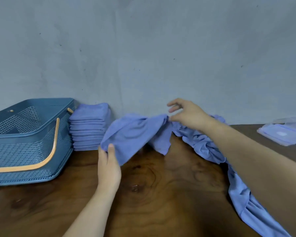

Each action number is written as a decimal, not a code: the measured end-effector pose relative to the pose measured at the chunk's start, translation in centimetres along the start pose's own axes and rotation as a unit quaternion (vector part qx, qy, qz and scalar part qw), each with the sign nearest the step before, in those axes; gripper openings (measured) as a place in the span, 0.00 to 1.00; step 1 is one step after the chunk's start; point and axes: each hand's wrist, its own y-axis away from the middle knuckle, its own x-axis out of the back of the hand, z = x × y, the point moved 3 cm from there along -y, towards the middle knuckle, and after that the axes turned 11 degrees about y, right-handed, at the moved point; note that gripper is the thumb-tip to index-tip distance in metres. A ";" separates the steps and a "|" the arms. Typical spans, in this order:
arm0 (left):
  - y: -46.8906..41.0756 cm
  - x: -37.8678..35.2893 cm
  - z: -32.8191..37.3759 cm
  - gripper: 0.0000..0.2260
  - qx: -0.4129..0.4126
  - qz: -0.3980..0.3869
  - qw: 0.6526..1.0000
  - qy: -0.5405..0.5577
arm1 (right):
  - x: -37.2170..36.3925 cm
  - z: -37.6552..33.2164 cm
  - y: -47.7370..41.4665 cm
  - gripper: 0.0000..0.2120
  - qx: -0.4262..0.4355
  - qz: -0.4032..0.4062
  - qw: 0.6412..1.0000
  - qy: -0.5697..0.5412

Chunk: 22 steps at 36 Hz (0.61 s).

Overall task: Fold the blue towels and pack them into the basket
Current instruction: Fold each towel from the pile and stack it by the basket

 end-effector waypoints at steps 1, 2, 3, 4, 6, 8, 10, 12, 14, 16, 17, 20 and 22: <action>-0.1 0.3 -0.1 0.17 0.015 0.011 1.000 0.013 | -1.9 1.2 1.1 0.21 -0.002 -0.010 1.000 0.004; -0.2 0.5 -0.2 0.14 0.027 0.008 1.000 0.007 | -3.8 2.4 2.1 0.20 -0.006 -0.022 1.000 -0.002; -0.3 0.6 -0.3 0.14 0.028 -0.002 1.000 -0.011 | -5.8 3.5 3.2 0.20 -0.012 -0.040 0.999 -0.013; -0.3 0.6 -0.4 0.14 0.024 -0.019 0.999 -0.032 | -7.6 4.4 4.1 0.19 -0.019 -0.057 0.998 -0.022; -0.5 0.3 -0.8 0.11 0.022 -0.044 0.997 -0.061 | -10.4 5.6 5.2 0.16 -0.023 -0.064 0.997 -0.046; -0.5 0.0 -1.2 0.07 0.034 -0.063 0.995 -0.072 | -12.4 6.2 5.8 0.15 -0.024 -0.045 0.996 -0.069; -0.3 -0.2 -1.2 0.07 0.036 -0.084 0.992 -0.092 | -13.9 6.7 6.4 0.14 -0.025 -0.020 0.996 -0.083; -0.1 -0.4 -1.2 0.07 0.026 -0.109 0.987 -0.116 | -15.4 7.2 7.2 0.12 -0.020 0.005 0.996 -0.083; 0.3 -0.7 -0.8 0.07 0.013 -0.135 0.981 -0.139 | -16.5 7.3 7.7 0.12 0.007 0.021 0.999 -0.036; 0.9 -1.3 -0.5 0.12 0.006 -0.171 0.973 -0.157 | -16.9 7.2 7.8 0.13 0.033 0.020 0.999 -0.021; 1.3 -1.6 -0.3 0.17 0.003 -0.191 0.968 -0.164 | -16.9 7.2 7.8 0.14 0.033 0.016 0.999 -0.030; 2.5 -2.6 0.4 0.33 0.034 -0.259 0.956 -0.131 | -16.2 7.4 7.6 0.12 0.012 0.019 0.997 -0.077; 2.7 -2.9 0.5 0.35 0.108 -0.262 0.957 -0.067 | -15.5 7.7 7.6 0.08 0.001 0.049 0.992 -0.113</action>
